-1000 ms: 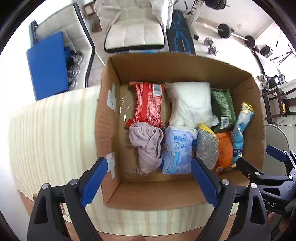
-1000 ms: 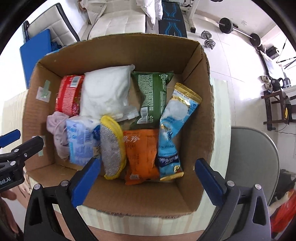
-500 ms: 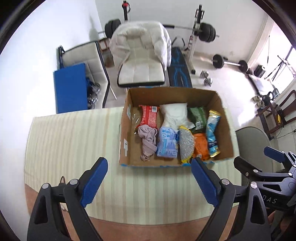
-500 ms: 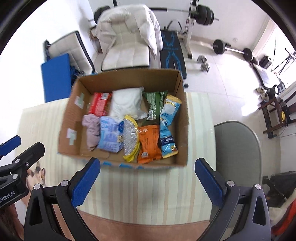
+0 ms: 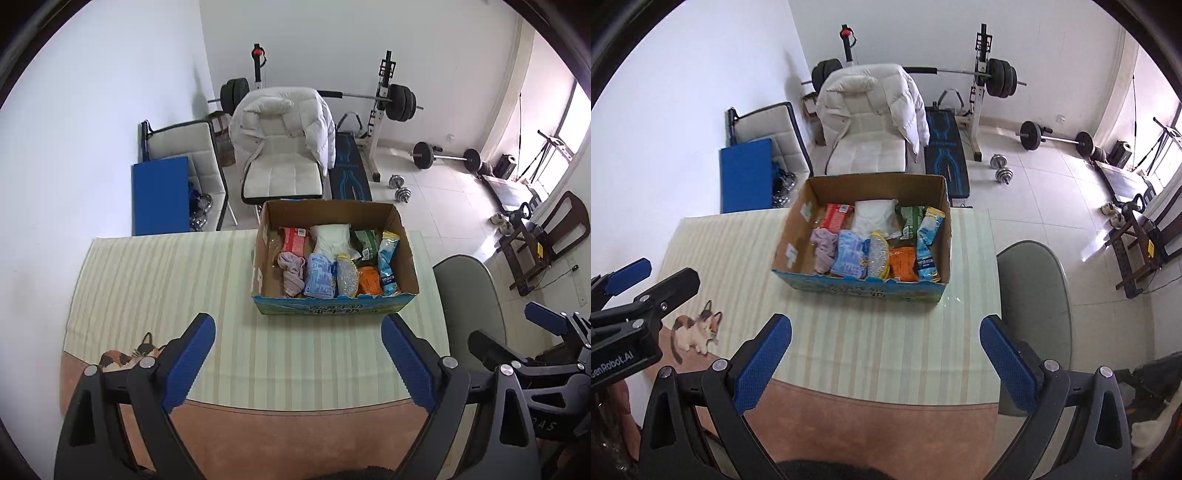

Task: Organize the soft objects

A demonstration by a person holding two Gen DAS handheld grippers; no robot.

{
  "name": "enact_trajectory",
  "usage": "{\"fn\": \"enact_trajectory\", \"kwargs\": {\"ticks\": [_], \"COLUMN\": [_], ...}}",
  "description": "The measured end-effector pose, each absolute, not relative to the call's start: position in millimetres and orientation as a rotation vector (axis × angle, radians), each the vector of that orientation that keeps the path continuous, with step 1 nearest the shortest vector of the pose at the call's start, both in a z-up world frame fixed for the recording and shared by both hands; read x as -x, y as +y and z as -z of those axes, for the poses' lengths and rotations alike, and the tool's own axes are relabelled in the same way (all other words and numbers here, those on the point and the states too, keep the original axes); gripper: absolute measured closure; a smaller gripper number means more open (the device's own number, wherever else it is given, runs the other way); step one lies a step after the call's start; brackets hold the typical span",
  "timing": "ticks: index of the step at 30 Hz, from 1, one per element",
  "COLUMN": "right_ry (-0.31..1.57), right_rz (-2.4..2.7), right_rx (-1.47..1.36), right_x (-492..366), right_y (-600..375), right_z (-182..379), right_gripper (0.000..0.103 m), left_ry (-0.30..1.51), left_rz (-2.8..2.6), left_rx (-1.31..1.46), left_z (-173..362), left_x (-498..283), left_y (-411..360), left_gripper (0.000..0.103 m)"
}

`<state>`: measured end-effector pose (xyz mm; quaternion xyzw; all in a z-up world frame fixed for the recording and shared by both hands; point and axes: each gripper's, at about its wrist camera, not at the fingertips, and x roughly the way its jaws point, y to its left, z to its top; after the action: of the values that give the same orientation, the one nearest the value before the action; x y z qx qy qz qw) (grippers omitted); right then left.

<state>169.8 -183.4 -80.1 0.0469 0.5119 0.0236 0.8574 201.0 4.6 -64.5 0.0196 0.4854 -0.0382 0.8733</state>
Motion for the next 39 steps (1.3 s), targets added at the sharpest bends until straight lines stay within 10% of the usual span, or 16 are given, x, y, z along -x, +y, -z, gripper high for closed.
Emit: {"fn": "enact_trajectory", "kwargs": {"ticks": [39], "right_ry": [0.836], "right_rz": [0.048], "right_rx": [-0.054], "right_x": [-102], "right_y": [-196], "right_z": [-17], "right_gripper": [0.000], "left_ry": [0.853], "left_rz": [0.042], "left_rx": [-0.014], "left_z": [9], "left_x": [-151], "left_y": [17], "left_gripper": [0.011]}}
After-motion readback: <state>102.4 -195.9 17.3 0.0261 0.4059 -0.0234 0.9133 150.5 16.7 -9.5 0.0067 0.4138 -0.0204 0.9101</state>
